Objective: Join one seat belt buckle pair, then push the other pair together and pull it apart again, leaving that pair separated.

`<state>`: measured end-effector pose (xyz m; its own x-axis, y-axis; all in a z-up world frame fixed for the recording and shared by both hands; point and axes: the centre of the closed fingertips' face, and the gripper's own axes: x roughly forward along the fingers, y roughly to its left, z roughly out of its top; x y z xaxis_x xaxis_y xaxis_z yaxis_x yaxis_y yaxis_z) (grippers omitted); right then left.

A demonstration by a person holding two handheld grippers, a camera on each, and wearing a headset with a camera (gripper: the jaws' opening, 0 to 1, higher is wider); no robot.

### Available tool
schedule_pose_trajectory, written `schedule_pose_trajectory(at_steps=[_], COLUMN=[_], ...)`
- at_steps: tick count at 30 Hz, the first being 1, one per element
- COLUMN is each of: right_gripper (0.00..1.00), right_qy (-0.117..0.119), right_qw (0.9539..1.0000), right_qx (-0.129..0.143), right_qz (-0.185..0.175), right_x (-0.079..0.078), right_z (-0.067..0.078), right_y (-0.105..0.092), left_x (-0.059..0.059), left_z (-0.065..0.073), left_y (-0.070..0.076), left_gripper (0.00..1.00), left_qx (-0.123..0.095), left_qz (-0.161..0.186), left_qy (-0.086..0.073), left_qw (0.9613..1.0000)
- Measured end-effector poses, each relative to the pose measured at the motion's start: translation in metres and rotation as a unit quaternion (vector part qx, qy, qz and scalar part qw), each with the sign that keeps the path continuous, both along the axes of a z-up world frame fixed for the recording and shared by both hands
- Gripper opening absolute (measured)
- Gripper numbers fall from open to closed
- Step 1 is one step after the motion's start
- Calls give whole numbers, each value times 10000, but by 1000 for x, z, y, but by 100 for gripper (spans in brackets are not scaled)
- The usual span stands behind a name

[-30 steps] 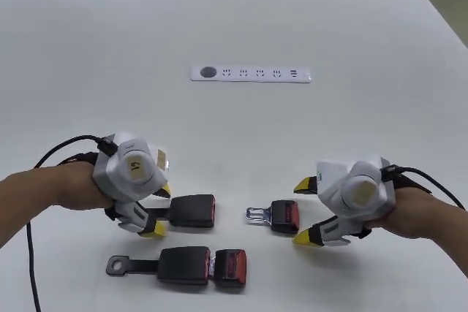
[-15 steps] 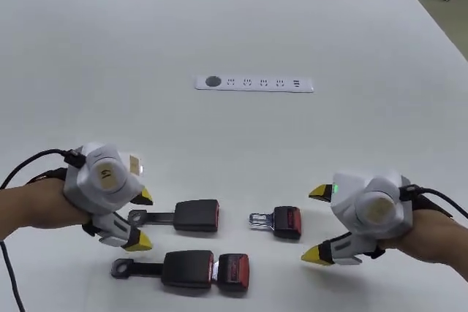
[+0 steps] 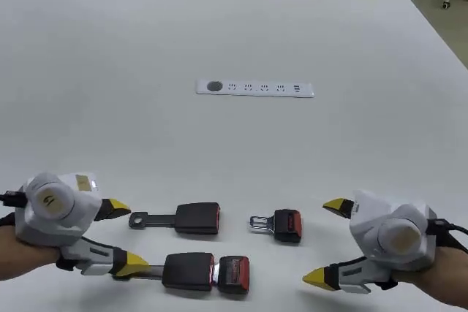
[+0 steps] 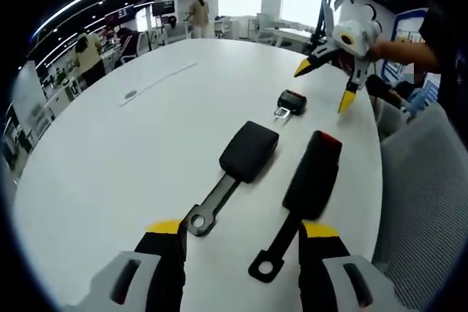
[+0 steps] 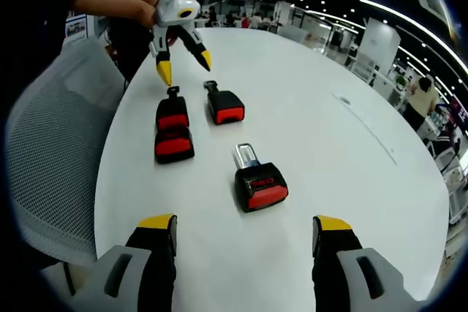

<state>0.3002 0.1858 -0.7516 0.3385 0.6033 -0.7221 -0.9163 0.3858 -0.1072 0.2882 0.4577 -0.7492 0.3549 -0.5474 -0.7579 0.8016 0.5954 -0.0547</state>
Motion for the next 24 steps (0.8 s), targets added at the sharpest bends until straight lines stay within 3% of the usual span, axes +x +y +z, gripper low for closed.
schedule_pose_trajectory(at_steps=[4, 11, 15, 20, 24], right_gripper=[81, 87, 91, 94, 96], right_qy=[-15, -52, -43, -29, -17], right_qw=[9997, 9966, 9931, 9905, 9877], right_qx=[178, 597, 868, 983, 1094], right_qz=[-166, -570, -789, -957, -1121], right_x=[-6, -15, -21, -31, -35], right_z=[2, 9, 12, 15, 18], right_y=[1, 9, 16, 21, 24], left_x=[-4, -8, -14, -18, -25], left_z=[2, 8, 10, 15, 18], left_y=[-1, -5, -5, 1, -3], left_gripper=[67, 85, 89, 92, 93], left_qx=[-273, -846, -882, -945, -980], left_qz=[239, 758, 858, 990, 1043], left_qy=[-119, -317, -403, -596, -644], left_qw=[9993, 9930, 9916, 9888, 9876])
